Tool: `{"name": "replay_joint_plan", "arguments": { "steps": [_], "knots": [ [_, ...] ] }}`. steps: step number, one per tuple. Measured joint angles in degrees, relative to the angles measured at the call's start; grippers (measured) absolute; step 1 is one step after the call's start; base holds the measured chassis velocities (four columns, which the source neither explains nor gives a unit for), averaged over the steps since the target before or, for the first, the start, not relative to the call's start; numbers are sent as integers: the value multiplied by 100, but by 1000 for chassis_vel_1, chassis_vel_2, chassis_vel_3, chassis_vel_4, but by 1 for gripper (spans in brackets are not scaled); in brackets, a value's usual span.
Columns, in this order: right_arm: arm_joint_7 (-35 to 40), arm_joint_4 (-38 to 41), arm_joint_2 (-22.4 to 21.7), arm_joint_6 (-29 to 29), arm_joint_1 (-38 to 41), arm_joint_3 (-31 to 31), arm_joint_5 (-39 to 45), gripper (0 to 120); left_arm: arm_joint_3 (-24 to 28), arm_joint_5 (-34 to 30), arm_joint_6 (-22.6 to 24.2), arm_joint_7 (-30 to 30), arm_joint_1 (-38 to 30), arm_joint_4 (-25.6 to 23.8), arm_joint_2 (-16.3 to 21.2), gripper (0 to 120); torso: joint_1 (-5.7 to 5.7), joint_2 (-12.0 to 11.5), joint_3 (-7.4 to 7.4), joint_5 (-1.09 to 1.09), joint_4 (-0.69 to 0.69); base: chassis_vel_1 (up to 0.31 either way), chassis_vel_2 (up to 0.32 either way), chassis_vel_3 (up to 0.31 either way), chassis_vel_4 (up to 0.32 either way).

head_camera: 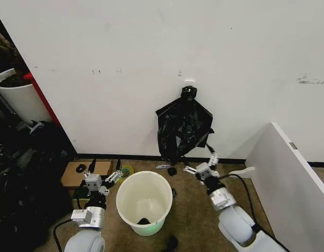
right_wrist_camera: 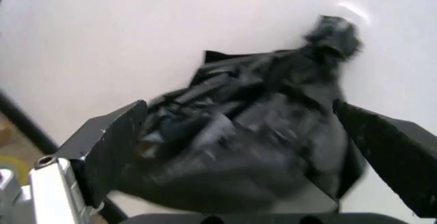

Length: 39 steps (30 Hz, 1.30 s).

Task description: Place the garbage bag over the trash bin.

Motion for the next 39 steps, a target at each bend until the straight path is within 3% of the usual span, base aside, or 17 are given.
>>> {"name": "replay_joint_plan", "arguments": {
  "steps": [7,8,12,15,18,23,29,31,39],
  "knots": [
    [594,-449,-2,-1662,1260,-1122,7,100,-24,75,-36,-24,110,2,-74,100,0,0,0,0,0,0,0,0,0],
    [594,-449,-2,-1662,1260,-1122,7,100,-24,75,-36,-24,110,2,-74,100,0,0,0,0,0,0,0,0,0],
    [1282,-555,172,-3143,1761,-1658,138,100,-29,79,-65,-50,157,4,-98,100,0,0,0,0,2,0,0,0,0],
    [1484,-692,221,-3665,1838,-1756,113,100,-37,80,-113,-76,218,-6,-106,100,0,0,0,0,1,0,0,0,0],
    [1521,-759,199,-3722,1795,-1733,69,100,-45,80,-157,-92,253,-16,-108,100,-1,0,0,0,0,0,0,0,0],
    [1527,-886,178,-3477,1671,-1575,-79,88,-53,80,-205,-111,280,-15,-104,100,-1,0,0,0,0,0,0,0,0],
    [1474,-960,136,-3239,1528,-1364,-457,62,-14,93,-207,-117,256,-6,-115,100,-1,0,-1,1,0,0,0,0,0],
    [1473,-949,126,-3252,1513,-1351,-452,59,-12,93,-207,-117,256,-5,-113,100,-1,0,0,1,0,0,0,0,0],
    [1510,-693,14,-3182,1233,-1076,-90,28,-4,93,-196,-118,232,2,-63,100,-1,0,-1,0,0,0,0,0,0]
  ]
}}
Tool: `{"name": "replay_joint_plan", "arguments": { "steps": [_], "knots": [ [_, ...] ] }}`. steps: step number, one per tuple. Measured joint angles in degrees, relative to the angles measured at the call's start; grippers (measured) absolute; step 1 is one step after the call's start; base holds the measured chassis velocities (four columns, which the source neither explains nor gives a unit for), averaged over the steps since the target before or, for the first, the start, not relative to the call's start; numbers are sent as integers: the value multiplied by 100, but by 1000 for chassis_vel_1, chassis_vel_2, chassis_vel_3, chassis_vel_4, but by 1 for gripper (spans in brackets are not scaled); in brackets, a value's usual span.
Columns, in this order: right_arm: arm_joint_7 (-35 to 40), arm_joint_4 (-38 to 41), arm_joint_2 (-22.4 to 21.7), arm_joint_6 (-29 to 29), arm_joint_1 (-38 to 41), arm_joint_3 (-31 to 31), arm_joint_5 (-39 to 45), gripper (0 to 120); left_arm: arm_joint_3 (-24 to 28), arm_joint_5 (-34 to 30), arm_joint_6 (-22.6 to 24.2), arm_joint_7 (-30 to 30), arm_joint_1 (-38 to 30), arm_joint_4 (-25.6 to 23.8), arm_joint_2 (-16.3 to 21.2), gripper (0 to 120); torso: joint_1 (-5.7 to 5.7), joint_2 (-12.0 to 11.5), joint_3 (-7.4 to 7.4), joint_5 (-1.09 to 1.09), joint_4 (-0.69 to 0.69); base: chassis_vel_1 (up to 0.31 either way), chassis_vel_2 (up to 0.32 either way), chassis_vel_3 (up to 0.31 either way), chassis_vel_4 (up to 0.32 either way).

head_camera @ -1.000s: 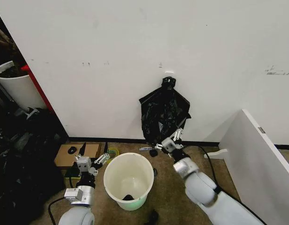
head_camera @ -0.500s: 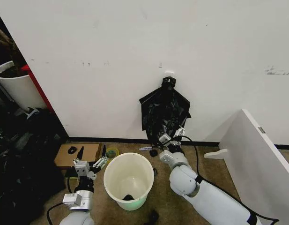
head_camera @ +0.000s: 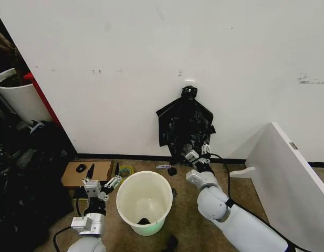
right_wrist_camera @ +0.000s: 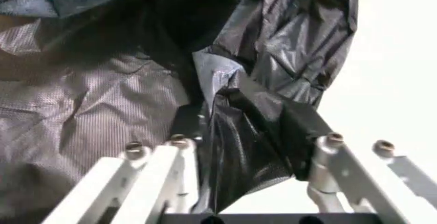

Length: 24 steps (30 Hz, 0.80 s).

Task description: Place the garbage bag over the trash bin.

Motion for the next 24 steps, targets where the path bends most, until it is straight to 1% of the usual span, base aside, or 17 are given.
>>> {"name": "replay_joint_plan", "arguments": {
  "steps": [1,5,6,8,11,13,14,15,20,21,22,24],
  "knots": [
    [15,30,-4,69,-39,24,45,26,3,-1,3,0,-4,0,2,100,0,0,0,0,0,0,0,0,0],
    [89,216,-28,530,-270,166,283,8,14,-7,29,0,-38,0,35,100,0,0,0,0,0,0,0,0,0],
    [89,216,-28,530,-270,166,283,8,14,-7,29,0,-38,0,35,100,0,0,0,0,0,0,0,0,0],
    [117,308,-28,755,-358,234,473,0,17,-14,38,0,-73,0,66,100,0,0,0,0,0,0,0,0,0],
    [141,463,-7,1489,-489,300,1044,0,50,-107,-32,45,-172,12,188,100,0,0,0,0,0,0,0,0,0],
    [75,572,26,2094,-579,338,1538,0,85,-202,-127,117,-269,28,324,100,0,0,0,-1,1,0,0,0,0],
    [75,572,26,2094,-579,338,1538,0,85,-202,-127,117,-269,28,324,100,0,0,0,-1,1,0,0,0,0],
    [11,642,44,2355,-627,363,1827,0,106,-278,-199,180,-341,51,423,100,0,0,0,0,0,0,0,0,0],
    [-278,813,63,2984,-675,535,2791,0,176,-696,-544,499,-690,231,748,100,0,0,0,-1,0,0,0,0,0],
    [-342,824,74,3107,-660,586,2996,0,200,-862,-640,607,-792,273,836,100,0,0,0,-2,-1,0,0,0,0],
    [-342,824,74,3107,-660,586,2996,0,200,-862,-640,607,-792,273,836,100,0,0,0,-2,-1,0,0,0,0],
    [-404,829,86,3261,-607,644,3325,0,235,-1085,-784,742,-927,324,980,100,0,0,0,-1,-1,0,0,0,0]
  ]
}}
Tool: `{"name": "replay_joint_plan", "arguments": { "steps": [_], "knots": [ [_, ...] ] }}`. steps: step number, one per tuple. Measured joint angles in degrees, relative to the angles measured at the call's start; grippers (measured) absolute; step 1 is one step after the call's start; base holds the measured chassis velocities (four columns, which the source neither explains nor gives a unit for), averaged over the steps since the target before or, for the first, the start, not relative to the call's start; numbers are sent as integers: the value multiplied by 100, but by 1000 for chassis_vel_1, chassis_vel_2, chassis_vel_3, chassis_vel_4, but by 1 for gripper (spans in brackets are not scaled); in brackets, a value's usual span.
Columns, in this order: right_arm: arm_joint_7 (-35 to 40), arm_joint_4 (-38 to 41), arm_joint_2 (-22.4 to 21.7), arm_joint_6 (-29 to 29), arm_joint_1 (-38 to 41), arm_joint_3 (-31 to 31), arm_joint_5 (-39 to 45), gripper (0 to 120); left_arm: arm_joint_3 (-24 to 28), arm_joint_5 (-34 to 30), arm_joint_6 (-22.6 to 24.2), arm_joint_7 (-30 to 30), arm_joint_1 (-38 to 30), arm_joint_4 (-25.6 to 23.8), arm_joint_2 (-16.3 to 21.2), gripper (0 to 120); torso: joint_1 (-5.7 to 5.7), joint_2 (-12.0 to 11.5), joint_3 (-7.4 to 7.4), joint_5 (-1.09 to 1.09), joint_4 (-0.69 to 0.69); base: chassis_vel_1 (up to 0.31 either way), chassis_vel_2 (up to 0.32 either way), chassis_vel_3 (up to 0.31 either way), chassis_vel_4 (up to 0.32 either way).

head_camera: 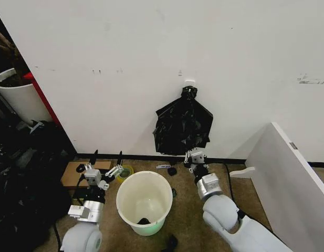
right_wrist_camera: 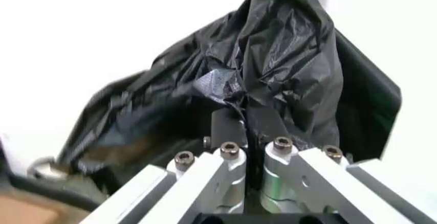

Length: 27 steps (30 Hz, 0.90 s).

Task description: Place the garbage bag over the trash bin.

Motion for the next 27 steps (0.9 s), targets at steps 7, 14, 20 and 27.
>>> {"name": "replay_joint_plan", "arguments": {
  "steps": [7,14,20,27],
  "knots": [
    [24,54,-5,119,91,52,506,0,114,-231,-70,158,-512,158,520,100,0,0,0,0,1,0,0,0,0],
    [-204,-4,122,598,-31,219,594,0,394,-127,170,137,-1404,650,1030,100,0,0,0,1,3,0,0,0,0],
    [-559,2,164,989,-201,425,877,0,1142,39,200,246,-2425,1354,1162,100,0,0,1,1,-1,0,0,0,0],
    [-914,2,340,1143,-364,458,558,0,1995,62,199,866,-3167,1926,1065,100,0,0,0,1,2,0,0,0,0]
  ]
}}
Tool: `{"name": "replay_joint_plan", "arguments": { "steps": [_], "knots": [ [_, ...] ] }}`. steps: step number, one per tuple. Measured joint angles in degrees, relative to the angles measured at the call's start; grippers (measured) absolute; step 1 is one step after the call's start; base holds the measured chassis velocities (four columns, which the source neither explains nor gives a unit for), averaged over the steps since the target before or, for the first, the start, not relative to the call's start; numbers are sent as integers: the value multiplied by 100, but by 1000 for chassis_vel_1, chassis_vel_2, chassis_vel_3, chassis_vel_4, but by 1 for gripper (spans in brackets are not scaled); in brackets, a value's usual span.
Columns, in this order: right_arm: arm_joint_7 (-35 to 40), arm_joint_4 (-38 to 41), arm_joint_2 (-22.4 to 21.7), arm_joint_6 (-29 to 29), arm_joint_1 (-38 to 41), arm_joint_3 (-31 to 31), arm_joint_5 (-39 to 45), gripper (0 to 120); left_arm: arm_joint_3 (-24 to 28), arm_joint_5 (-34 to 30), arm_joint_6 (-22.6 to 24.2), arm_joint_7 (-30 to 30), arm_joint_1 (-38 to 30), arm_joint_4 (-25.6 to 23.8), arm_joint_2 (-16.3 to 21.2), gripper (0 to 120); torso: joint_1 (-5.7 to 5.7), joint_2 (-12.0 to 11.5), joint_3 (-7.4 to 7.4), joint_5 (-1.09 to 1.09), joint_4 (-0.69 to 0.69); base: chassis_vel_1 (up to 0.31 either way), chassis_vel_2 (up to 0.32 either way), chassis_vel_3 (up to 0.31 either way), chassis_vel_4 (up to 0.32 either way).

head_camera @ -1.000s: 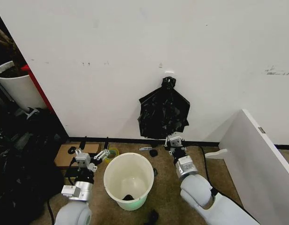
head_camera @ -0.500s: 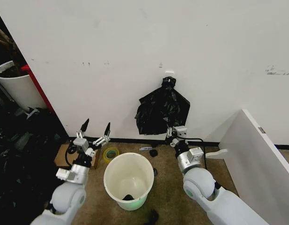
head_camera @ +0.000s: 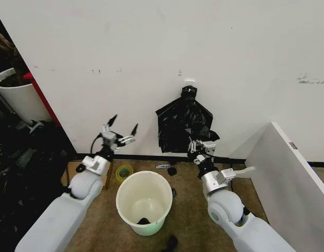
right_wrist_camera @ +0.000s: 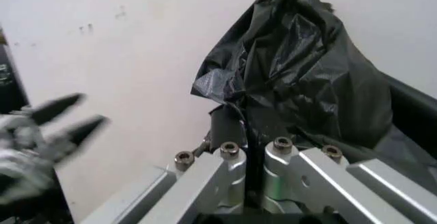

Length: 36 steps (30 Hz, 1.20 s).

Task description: Place the garbage bag over the trash bin.

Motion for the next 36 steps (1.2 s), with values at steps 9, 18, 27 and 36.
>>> {"name": "replay_joint_plan", "arguments": {
  "steps": [9,18,27,36],
  "knots": [
    [-229,-60,39,87,-58,-123,-253,0,990,652,-38,414,-1173,1186,-476,100,0,0,0,0,-3,0,0,0,0],
    [-266,-195,118,102,66,-233,-414,0,1104,2631,250,24,-1515,1435,-544,96,0,0,0,0,2,0,0,0,0],
    [-261,-170,63,99,93,-226,-410,0,1017,3431,579,-111,-1519,1558,-689,62,0,0,0,-1,-1,0,0,0,0],
    [-254,-179,83,98,86,-221,-427,0,918,2867,904,-338,-1358,1414,-690,34,-1,0,0,-1,-1,0,0,0,0]
  ]
}}
